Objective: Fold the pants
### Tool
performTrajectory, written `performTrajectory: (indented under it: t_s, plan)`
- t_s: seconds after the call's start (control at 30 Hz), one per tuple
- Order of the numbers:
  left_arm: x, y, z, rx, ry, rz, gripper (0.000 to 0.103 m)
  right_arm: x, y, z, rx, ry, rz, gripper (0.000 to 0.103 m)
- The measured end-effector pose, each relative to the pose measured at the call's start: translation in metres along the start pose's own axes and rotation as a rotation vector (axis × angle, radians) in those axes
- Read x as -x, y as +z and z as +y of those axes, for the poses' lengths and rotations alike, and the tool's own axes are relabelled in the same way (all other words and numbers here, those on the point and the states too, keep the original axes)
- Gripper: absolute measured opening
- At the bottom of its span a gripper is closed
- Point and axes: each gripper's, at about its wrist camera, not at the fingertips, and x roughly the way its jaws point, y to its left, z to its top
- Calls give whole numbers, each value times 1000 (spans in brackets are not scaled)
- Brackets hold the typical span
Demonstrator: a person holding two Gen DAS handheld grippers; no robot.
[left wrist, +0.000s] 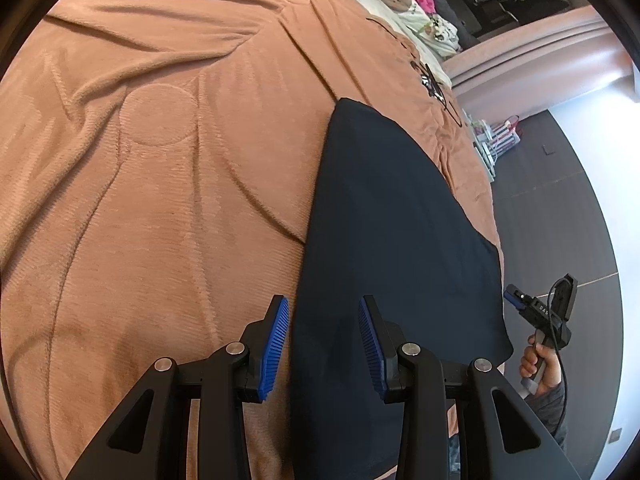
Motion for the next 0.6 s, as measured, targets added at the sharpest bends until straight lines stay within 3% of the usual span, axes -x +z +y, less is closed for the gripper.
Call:
performTrajectory:
  t_s: [0.17, 0.23, 0.27, 0.3, 0.6]
  plan:
    - [-4, -1, 2, 3, 0, 8, 38, -10, 4, 1, -2, -24, 42, 43]
    - [-5, -1, 1, -1, 0, 13, 38, -13, 4, 3, 1, -28, 54, 36]
    - [-6, 0, 1, -1, -1, 14, 38, -13, 5, 4, 6, -28, 54, 23]
    - [-7, 0, 1, -1, -1, 15, 38, -13, 5, 5, 11, -26, 54, 2]
    - [-14, 8, -7, -22, -3, 27, 38, 2, -4, 3, -12, -76, -4, 1]
